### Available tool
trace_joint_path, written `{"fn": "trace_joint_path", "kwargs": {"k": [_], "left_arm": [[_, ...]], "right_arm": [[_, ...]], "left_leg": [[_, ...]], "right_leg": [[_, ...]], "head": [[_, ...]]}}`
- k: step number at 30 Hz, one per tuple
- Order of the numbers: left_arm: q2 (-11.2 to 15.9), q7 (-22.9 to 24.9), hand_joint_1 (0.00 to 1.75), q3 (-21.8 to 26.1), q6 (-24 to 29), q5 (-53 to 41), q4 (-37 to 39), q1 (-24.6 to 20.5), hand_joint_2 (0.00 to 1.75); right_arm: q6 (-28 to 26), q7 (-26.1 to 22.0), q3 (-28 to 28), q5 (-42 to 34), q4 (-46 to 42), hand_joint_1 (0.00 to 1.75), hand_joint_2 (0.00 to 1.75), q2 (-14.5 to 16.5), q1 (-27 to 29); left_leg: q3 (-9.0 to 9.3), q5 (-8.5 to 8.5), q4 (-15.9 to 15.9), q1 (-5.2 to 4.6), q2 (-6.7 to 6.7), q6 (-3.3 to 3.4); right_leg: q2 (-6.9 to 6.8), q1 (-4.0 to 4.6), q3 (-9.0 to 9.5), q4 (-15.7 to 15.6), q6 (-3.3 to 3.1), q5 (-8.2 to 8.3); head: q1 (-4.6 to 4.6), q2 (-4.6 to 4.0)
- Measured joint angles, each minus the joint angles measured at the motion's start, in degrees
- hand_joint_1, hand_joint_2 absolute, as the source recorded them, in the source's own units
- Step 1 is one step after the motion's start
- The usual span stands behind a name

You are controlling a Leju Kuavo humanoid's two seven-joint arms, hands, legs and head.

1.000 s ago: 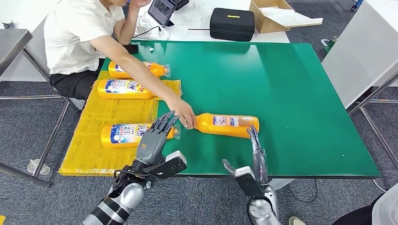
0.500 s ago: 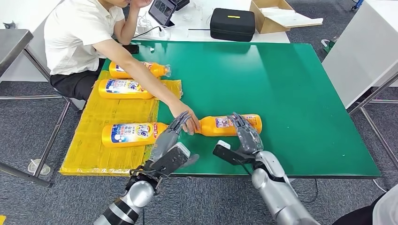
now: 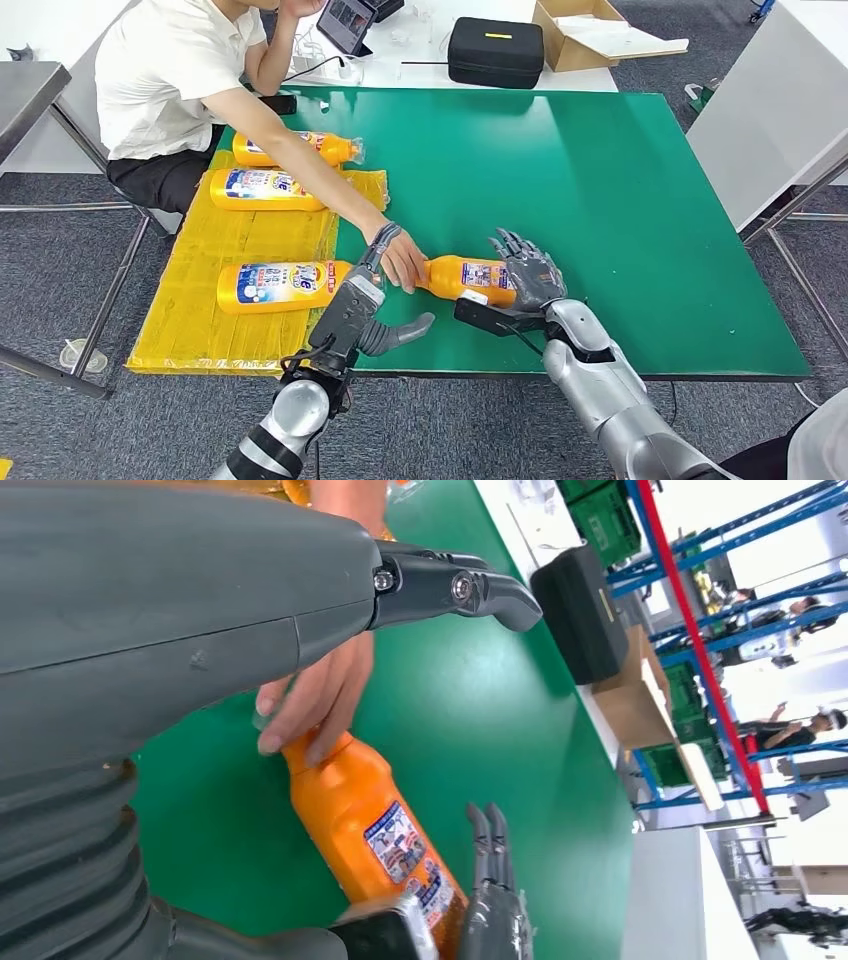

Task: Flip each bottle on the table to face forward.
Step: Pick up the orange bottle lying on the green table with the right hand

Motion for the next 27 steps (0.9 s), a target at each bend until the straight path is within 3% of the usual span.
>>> {"fn": "trace_joint_path", "kwargs": {"k": [4,10,27], "left_arm": [[0.0,0.0,0.00,0.0,0.1,0.4,-0.7,0.5,1.75],[0.0,0.4,0.00,0.0,0.8,0.7,-1.0,1.3,1.75],[-0.4,1.0,0.00,0.5,1.0,0.7,-0.9,1.6,1.75]], "right_arm": [[1.0,2.4,1.6,1.5,-0.5,0.00,1.75,-0.6,-0.1],[6.7,10.3,2.9,3.7,-0.5,0.00,1.75,-2.4,-0.5],[11.5,15.2,3.2,3.6,3.3,0.00,1.75,-3.7,-3.5]], "left_leg": [[0.00,0.00,0.0,0.00,0.00,0.00],[-0.02,-0.01,0.0,0.00,-0.01,0.00],[0.15,0.00,0.0,0.00,0.00,0.01]], "right_leg": [[0.00,0.00,-0.01,0.0,0.00,0.00],[-0.01,0.00,-0.01,0.0,0.00,-0.01],[-0.01,-0.01,0.13,0.0,0.00,0.00]], "head": [[0.00,0.00],[0.01,-0.01],[-0.01,0.01]]}}
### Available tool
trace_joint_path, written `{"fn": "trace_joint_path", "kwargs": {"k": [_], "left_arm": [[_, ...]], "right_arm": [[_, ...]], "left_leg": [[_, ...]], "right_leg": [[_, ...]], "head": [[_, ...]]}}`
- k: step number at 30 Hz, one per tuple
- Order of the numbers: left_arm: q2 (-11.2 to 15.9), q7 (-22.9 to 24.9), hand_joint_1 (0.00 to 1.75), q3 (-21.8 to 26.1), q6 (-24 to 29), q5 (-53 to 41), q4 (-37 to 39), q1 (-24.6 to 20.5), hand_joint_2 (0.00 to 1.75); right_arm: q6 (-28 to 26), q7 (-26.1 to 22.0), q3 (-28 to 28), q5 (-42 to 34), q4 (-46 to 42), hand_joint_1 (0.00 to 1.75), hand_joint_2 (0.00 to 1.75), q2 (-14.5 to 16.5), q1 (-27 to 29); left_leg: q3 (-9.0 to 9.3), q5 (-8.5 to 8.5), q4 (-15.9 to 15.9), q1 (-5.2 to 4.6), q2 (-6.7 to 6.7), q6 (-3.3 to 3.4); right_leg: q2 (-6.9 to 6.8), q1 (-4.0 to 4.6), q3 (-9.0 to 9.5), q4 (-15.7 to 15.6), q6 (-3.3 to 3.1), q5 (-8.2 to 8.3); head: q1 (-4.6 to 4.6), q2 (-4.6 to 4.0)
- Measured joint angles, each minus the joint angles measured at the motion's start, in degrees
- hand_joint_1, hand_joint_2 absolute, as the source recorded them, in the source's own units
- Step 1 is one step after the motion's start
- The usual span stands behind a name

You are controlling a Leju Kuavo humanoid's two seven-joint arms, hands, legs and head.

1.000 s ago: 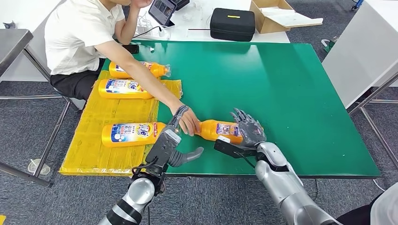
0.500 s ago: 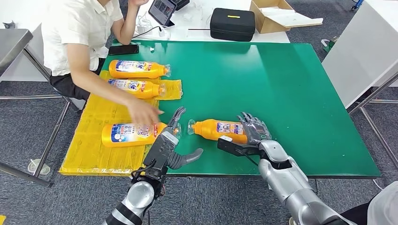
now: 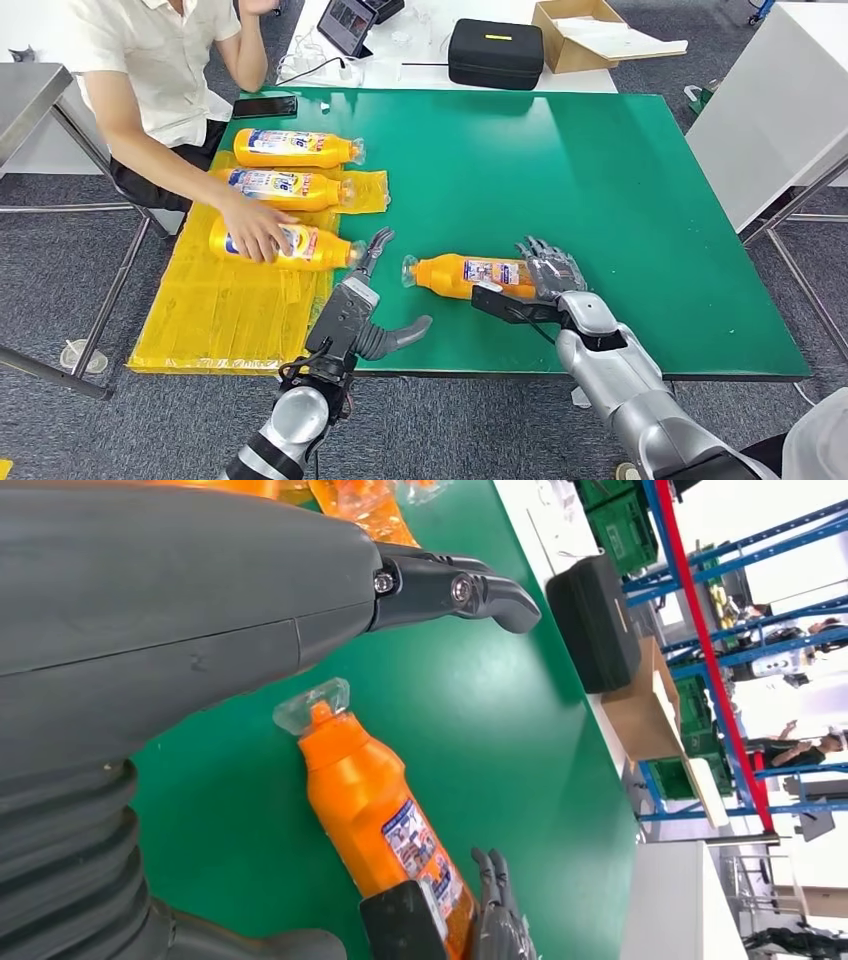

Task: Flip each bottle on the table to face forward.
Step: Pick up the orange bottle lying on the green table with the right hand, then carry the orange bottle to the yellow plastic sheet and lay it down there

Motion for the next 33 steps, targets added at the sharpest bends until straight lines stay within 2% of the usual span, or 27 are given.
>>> {"fn": "trace_joint_path", "kwargs": {"k": [1,2,5,6,11,16,18,22,28,33], "left_arm": [[-0.1,-0.1,0.00,0.0,0.0,0.0,0.0,0.0,1.75],[-0.1,-0.2,0.00,0.0,0.0,0.0,0.1,0.0,1.75],[-0.1,-0.8,0.00,0.0,0.0,0.4,0.4,-0.3,1.75],[-0.2,-1.0,0.00,0.0,0.0,0.6,0.5,-0.4,1.75],[-0.2,-2.0,0.00,-0.1,0.1,1.2,1.3,-1.3,1.75],[-0.3,-2.5,0.00,-0.3,0.1,1.3,1.8,-1.5,1.75],[-0.3,-3.0,0.00,-0.6,0.2,1.6,2.0,-1.6,1.75],[-0.3,-3.9,0.00,-1.0,0.6,2.3,2.2,-2.0,1.75],[-0.3,-5.4,0.00,-1.0,1.6,3.7,2.3,-2.0,1.75],[-0.8,-8.1,0.00,-0.9,3.7,8.5,1.3,-0.5,1.75]], "right_arm": [[-0.4,-0.6,-0.1,-0.6,0.6,0.00,1.75,0.0,-0.2],[-0.8,-1.6,-0.4,-1.5,1.3,0.34,1.75,0.1,-0.5],[-1.5,-5.6,-1.7,-4.8,4.1,1.64,1.75,0.3,-1.1],[-1.5,-7.0,-2.2,-5.8,5.1,1.75,1.75,0.4,-1.4],[-1.4,-12.8,-4.5,-10.0,9.7,1.75,1.75,1.0,-2.6],[-0.8,-16.5,-6.2,-12.7,12.2,1.75,1.75,1.4,-3.4],[1.1,-20.5,-7.2,-16.0,12.7,1.75,1.75,1.5,-3.4],[2.6,-27.5,-9.6,-21.8,13.1,1.75,1.75,2.2,-2.0],[1.3,-32.5,-12.5,-27.7,12.3,1.75,1.75,3.7,0.4],[3.3,-37.0,-15.0,-34.8,9.0,1.75,1.75,4.9,3.9]], "left_leg": [[0.00,0.00,0.0,0.00,0.00,0.00],[0.01,0.01,0.0,0.00,0.00,0.01],[0.03,0.01,0.0,-0.02,0.02,0.01],[0.06,0.01,0.0,-0.02,0.04,0.01],[0.28,0.00,0.0,0.01,0.14,0.00],[0.43,0.00,0.0,0.02,0.14,-0.01],[0.47,0.00,0.0,0.03,0.13,-0.01],[0.48,-0.01,0.0,0.04,0.15,-0.01],[0.41,-0.01,0.0,0.06,0.14,-0.02],[0.29,-0.01,0.0,0.06,0.10,-0.02]], "right_leg": [[0.00,-0.01,0.01,0.0,0.01,0.01],[0.00,-0.01,0.01,0.0,0.03,0.02],[0.01,-0.01,0.01,0.0,-0.01,0.09],[0.02,-0.01,0.01,0.0,-0.04,0.12],[0.05,0.05,0.12,0.0,-0.10,0.14],[0.05,0.08,0.29,0.0,-0.11,0.13],[0.05,0.09,0.33,0.0,-0.11,0.14],[0.07,0.10,0.34,0.0,-0.11,0.15],[0.06,0.12,0.31,0.0,-0.11,0.14],[0.05,0.11,0.24,0.0,-0.10,0.12]], "head": [[0.01,-0.01],[0.01,-0.01],[0.01,-0.01],[0.01,-0.01],[0.02,-0.01],[0.01,-0.01],[0.01,-0.01],[0.01,-0.01],[0.02,-0.01],[0.02,-0.01]]}}
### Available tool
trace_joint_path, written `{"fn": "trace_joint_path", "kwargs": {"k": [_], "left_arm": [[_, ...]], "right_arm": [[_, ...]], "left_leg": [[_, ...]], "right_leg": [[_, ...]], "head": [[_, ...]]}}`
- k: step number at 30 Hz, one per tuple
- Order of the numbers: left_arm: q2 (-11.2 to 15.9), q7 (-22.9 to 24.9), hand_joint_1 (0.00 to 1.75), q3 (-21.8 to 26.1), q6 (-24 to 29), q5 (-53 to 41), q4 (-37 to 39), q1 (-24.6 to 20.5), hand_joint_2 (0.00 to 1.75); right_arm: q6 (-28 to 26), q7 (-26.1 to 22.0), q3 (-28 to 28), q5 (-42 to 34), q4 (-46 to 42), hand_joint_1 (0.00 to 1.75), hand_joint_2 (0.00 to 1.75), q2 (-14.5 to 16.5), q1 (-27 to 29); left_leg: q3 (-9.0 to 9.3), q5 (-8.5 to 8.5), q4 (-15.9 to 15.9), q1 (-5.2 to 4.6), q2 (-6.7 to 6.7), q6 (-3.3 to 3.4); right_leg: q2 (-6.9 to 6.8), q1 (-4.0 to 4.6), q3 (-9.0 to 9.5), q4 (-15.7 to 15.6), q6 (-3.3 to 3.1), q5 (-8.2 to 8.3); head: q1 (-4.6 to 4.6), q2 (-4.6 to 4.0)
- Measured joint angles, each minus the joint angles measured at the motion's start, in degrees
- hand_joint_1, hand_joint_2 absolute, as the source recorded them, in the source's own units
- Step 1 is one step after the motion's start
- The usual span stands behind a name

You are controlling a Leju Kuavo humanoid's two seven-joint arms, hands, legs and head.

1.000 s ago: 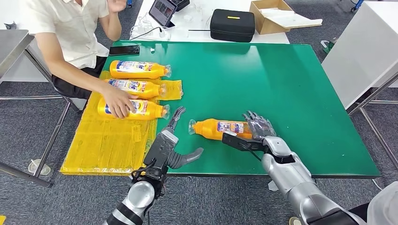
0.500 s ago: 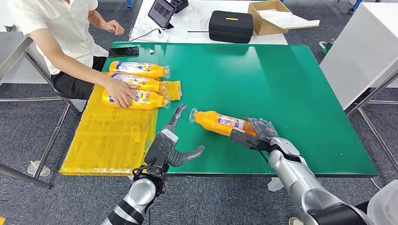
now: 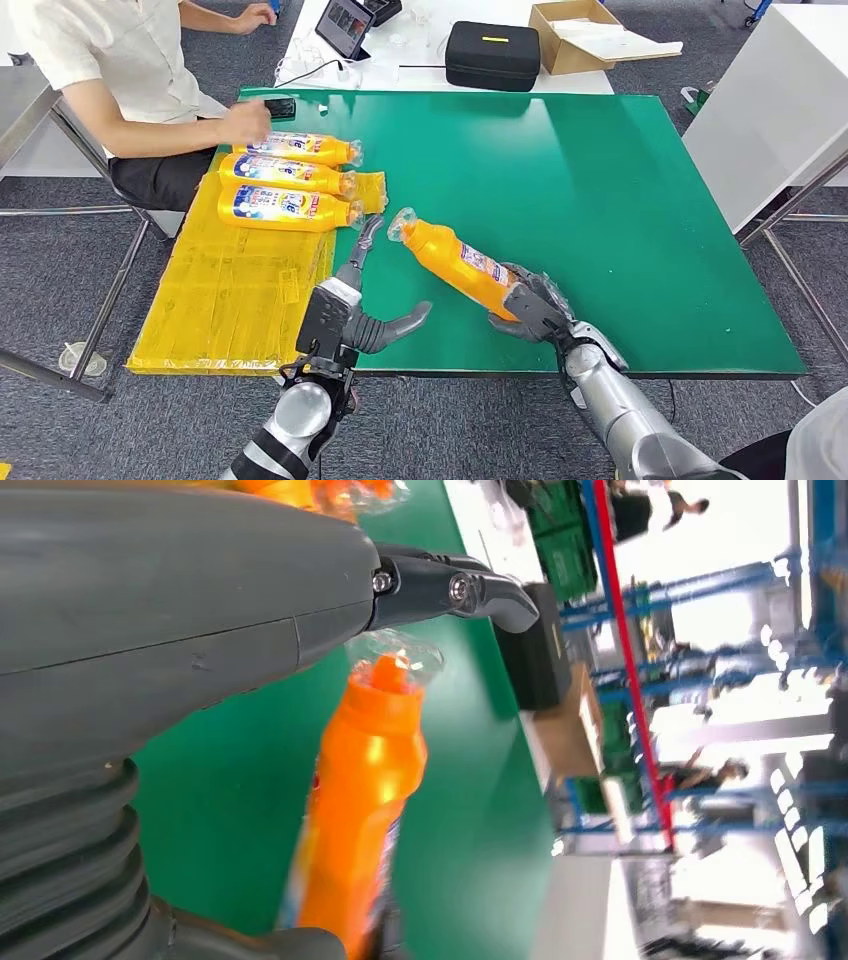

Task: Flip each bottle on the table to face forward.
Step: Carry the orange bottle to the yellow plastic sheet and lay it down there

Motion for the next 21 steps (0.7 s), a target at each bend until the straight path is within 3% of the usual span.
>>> {"fn": "trace_joint_path", "kwargs": {"k": [6,14,21], "left_arm": [[0.1,0.3,0.00,-0.4,-7.5,14.2,-0.4,4.1,1.75],[1.8,1.8,0.00,-1.3,-17.6,23.6,-2.7,7.3,1.75],[2.2,3.1,0.00,-1.6,-14.0,20.7,-4.0,6.9,1.75]], "right_arm": [[2.0,-1.2,-2.1,-10.1,-11.1,1.75,1.75,1.9,8.0],[3.2,-2.0,-1.6,-14.3,-22.4,1.75,1.75,4.6,13.8],[5.5,-1.1,2.6,-13.7,-26.2,1.75,1.75,6.1,15.2]], "left_leg": [[-0.39,0.00,0.0,0.00,-0.09,0.00],[-0.59,-0.01,0.0,0.00,-0.05,-0.01],[-0.58,0.01,0.0,0.00,-0.05,-0.02]], "right_leg": [[-0.03,0.00,-0.32,0.0,0.00,-0.03],[-0.02,0.00,-0.54,0.0,-0.02,-0.05],[-0.02,0.00,-0.55,0.0,-0.02,-0.05]], "head": [[-0.01,0.00],[-0.01,0.00],[-0.01,0.00]]}}
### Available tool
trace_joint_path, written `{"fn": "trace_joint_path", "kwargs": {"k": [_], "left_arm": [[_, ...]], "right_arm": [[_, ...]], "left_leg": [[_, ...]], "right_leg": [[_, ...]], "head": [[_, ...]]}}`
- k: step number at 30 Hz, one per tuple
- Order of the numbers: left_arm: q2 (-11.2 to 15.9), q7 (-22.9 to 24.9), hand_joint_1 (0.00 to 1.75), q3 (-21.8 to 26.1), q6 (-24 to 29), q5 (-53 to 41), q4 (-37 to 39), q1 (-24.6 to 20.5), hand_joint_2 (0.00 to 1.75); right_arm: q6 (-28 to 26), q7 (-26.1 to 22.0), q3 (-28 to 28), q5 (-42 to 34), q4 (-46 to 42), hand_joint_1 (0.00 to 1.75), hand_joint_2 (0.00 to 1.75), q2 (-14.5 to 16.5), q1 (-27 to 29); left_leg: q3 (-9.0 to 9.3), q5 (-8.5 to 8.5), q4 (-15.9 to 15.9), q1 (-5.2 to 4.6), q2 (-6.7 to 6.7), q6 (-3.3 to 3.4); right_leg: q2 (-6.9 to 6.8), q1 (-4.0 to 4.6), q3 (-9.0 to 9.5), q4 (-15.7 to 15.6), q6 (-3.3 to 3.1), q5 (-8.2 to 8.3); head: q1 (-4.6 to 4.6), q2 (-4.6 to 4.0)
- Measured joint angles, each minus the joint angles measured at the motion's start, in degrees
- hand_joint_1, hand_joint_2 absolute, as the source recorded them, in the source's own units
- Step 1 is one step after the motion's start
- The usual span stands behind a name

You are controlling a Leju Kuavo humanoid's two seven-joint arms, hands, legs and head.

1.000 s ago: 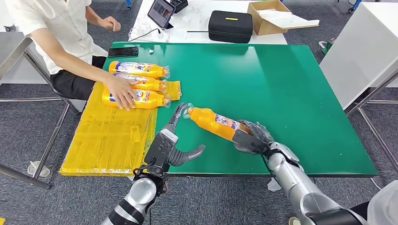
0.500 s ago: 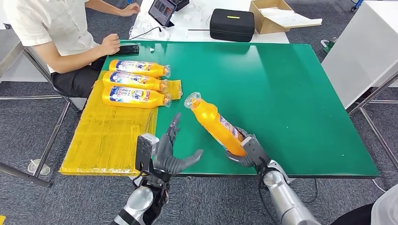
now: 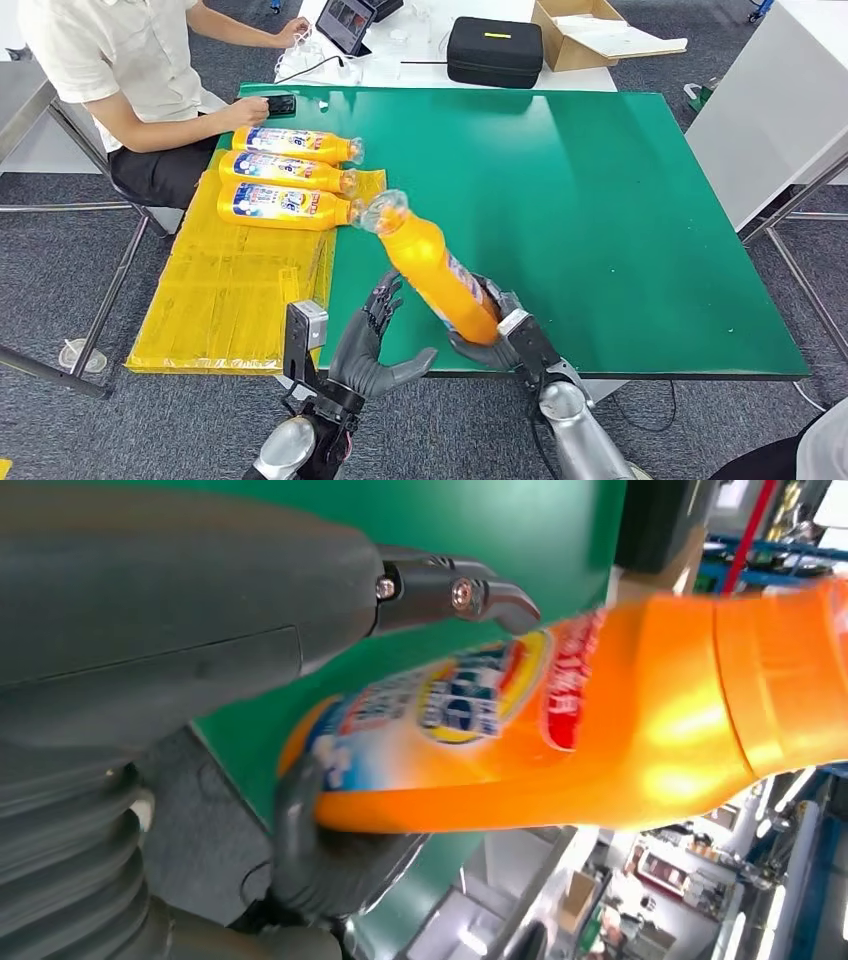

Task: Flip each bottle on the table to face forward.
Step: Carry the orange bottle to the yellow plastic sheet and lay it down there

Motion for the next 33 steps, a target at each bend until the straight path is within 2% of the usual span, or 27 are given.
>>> {"fn": "trace_joint_path", "kwargs": {"k": [11,22,23,26,27,33], "left_arm": [[0.0,-0.9,0.00,0.4,2.7,-1.7,-2.9,-1.7,1.75],[-0.3,-0.6,0.00,1.0,2.3,0.6,-3.7,-1.9,1.75],[-0.4,-0.5,0.21,1.0,2.0,0.9,-3.8,-1.9,1.75],[-0.4,0.4,1.52,1.2,-0.1,2.8,-3.9,-2.1,1.75],[-0.4,0.7,1.75,1.4,-1.0,3.6,-3.9,-2.1,1.75],[-0.2,1.1,1.75,1.9,-5.9,6.5,-3.8,-2.4,1.75]], "right_arm": [[2.1,0.1,10.0,2.8,0.1,1.75,1.75,0.7,0.7],[2.0,-0.1,13.3,3.2,0.8,1.75,1.75,0.7,0.7],[2.0,-0.2,13.5,3.2,0.9,1.75,1.75,0.7,0.7],[2.0,-0.6,13.7,3.0,1.2,1.75,1.75,0.7,0.7],[2.0,-0.8,13.7,2.7,1.3,1.75,1.75,0.7,0.7],[2.6,-1.7,13.6,0.2,1.6,1.75,1.75,0.6,0.7]], "left_leg": [[-0.01,-0.01,0.0,0.01,0.00,-0.01],[-0.01,0.00,0.0,0.00,0.01,0.00],[-0.01,0.00,0.0,0.00,0.01,0.00],[-0.02,0.00,0.0,0.01,0.01,0.00],[-0.02,0.00,0.0,0.01,0.01,-0.01],[-0.02,0.00,0.0,0.01,0.01,0.00]], "right_leg": [[0.00,0.00,-0.03,0.0,0.00,-0.01],[0.00,-0.01,-0.04,0.0,0.00,0.00],[0.00,0.00,-0.04,0.0,0.00,0.00],[0.00,0.00,-0.04,0.0,0.00,0.00],[0.00,0.00,-0.04,0.0,0.00,0.00],[0.00,0.00,-0.04,0.0,0.00,0.00]], "head": [[0.00,0.00],[0.01,0.00],[0.01,0.00],[-0.01,0.00],[-0.01,0.00],[-0.01,0.00]]}}
